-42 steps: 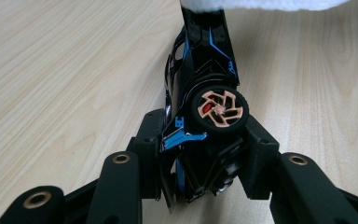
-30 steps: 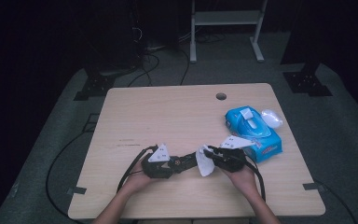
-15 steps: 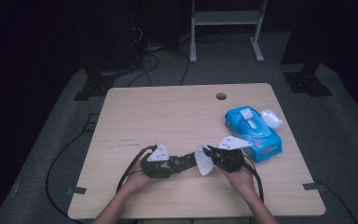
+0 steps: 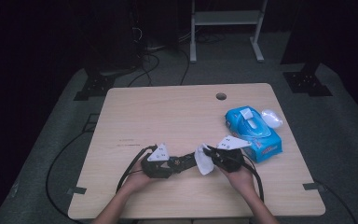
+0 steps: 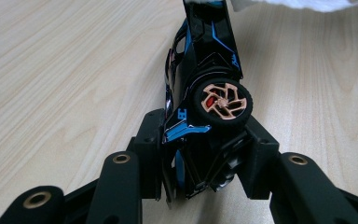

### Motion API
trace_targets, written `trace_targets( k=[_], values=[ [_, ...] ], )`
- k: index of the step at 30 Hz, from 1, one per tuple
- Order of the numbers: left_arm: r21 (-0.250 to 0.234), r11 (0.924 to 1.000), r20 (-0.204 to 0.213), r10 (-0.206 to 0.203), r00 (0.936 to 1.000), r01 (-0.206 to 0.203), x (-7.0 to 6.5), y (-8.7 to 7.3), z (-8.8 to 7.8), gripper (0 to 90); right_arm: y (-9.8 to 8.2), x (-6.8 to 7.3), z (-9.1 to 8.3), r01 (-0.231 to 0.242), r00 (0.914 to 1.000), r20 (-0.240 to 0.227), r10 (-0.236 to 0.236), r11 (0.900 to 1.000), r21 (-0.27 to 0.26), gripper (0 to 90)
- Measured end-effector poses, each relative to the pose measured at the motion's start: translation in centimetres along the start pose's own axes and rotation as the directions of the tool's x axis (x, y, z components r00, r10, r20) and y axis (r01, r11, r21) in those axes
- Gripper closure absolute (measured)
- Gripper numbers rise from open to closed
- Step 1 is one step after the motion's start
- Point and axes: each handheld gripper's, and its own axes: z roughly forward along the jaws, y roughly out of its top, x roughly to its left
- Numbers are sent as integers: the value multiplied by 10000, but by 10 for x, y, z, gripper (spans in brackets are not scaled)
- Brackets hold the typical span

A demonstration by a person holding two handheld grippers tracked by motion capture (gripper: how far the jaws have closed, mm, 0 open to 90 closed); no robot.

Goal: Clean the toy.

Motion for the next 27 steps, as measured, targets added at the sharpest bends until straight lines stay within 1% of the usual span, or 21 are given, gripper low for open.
trace_targets(
  k=[3, 5, 6, 7, 8, 10, 14, 20, 23, 25, 27],
  values=[
    [19, 10000, -16, 11, 10000, -11, 0, 0, 0, 581, -4, -8, -3, -386, 9992, 128, 387, 9992, -95, 825],
    [42, 10000, -30, 10, 10000, -10, 0, 0, -1, 581, -7, -13, -3, -621, 9979, 169, 621, 9981, 13, 827],
    [46, 10000, -30, 8, 10000, -8, 0, 0, -1, 581, -10, -15, -3, -777, 9969, 149, 776, 9970, 53, 827],
    [44, 10000, -21, -6, 10000, 6, 0, 0, -1, 581, -12, -16, -3, -953, 9954, 32, 953, 9954, 61, 827],
    [46, 10000, -21, -11, 10000, 11, 0, 0, -1, 581, -13, -16, -2, -1040, 9946, -5, 1040, 9946, 31, 827],
    [78, 10000, -38, -37, 10000, 37, 0, 0, -1, 581, -12, -15, -1, -907, 9959, 40, 907, 9959, 20, 827],
    [117, 9999, -47, -86, 10000, 87, 1, 0, -3, 579, -11, -13, 0, -1011, 9949, -7, 1011, 9949, -10, 829],
    [160, 9999, -35, -36, 10000, 36, 1, 0, -4, 579, -11, -13, 1, -1016, 9948, -107, 1016, 9948, -23, 830],
    [154, 9999, -32, -21, 10000, 21, 1, 0, -4, 580, -13, -14, 1, -1153, 9932, -181, 1152, 9933, -35, 829],
    [155, 9999, -34, -7, 10000, 7, 1, 0, -4, 580, -16, -16, 2, -1135, 9935, -80, 1136, 9934, 149, 830],
    [168, 9999, -30, 5, 10000, -4, 1, 0, -4, 580, -18, -18, 3, -1395, 9900, -180, 1397, 9902, 122, 830]
  ],
)
